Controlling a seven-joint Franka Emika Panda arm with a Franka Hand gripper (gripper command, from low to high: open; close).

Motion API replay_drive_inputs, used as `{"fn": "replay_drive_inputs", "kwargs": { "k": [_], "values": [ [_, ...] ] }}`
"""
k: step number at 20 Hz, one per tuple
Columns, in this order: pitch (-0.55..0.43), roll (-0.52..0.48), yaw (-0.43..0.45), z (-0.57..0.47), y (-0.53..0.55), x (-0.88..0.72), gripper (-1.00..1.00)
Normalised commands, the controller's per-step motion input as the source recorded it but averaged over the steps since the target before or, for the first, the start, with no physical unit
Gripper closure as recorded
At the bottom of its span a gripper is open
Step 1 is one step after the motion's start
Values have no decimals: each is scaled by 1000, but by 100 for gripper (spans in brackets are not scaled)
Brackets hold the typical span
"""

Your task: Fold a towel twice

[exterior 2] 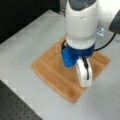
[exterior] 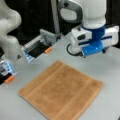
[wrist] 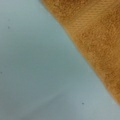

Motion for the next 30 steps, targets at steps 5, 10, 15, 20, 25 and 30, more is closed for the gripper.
{"fn": "replay_drive_inputs", "kwargs": {
  "k": [5, 10, 15, 20, 25, 30],
  "values": [
    [342, -320, -130, -107, 280, 681, -100],
    [285, -354, -58, 16, 176, 467, -100],
    [293, -363, -22, -24, 101, 300, -100],
    [263, -419, -24, -160, 26, 262, -100],
    [127, -363, -55, -212, 11, 288, -100],
    [18, -292, -75, -129, 100, 326, -100]
  ]
}}
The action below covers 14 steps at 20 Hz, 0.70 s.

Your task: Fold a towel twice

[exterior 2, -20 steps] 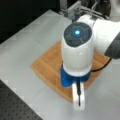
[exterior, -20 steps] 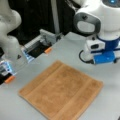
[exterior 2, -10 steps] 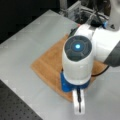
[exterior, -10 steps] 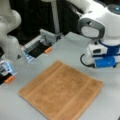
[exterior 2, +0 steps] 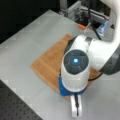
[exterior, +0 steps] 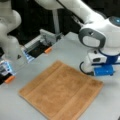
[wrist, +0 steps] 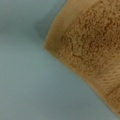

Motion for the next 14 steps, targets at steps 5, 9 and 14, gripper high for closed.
{"fn": "replay_drive_inputs", "kwargs": {
  "k": [5, 9, 14],
  "values": [
    [12, -267, -76, -89, 124, 267, -100],
    [9, -250, -73, -117, 109, 208, -100],
    [38, -267, -72, -125, 78, 122, -100]
  ]
}}
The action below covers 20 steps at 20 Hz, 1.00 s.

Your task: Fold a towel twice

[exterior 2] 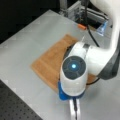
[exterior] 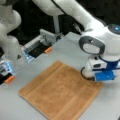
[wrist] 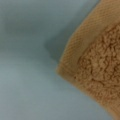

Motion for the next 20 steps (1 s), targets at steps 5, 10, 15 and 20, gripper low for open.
{"fn": "replay_drive_inputs", "kwargs": {
  "k": [5, 10, 15, 20],
  "values": [
    [52, -266, -70, -109, 61, 11, -100],
    [38, -247, -62, -79, 43, -50, -100],
    [27, -245, -77, -83, 50, -85, -100],
    [-29, -227, -61, -100, 15, -110, -100]
  ]
}}
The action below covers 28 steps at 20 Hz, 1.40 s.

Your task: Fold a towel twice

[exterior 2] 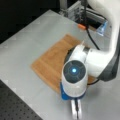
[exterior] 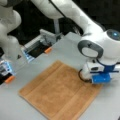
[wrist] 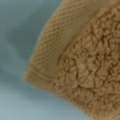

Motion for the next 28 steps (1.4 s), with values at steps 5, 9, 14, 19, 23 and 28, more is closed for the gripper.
{"fn": "replay_drive_inputs", "kwargs": {
  "k": [5, 9, 14, 19, 23, 28],
  "values": [
    [-96, -204, -42, -131, -42, -98, -100],
    [-135, -182, -27, -133, -36, -49, -100],
    [-183, -172, -25, -152, -30, -45, -100],
    [-182, -181, -28, -176, -22, -70, 100],
    [-194, -175, -39, -205, -19, -79, 100],
    [-150, -179, -61, -196, -16, -112, 100]
  ]
}}
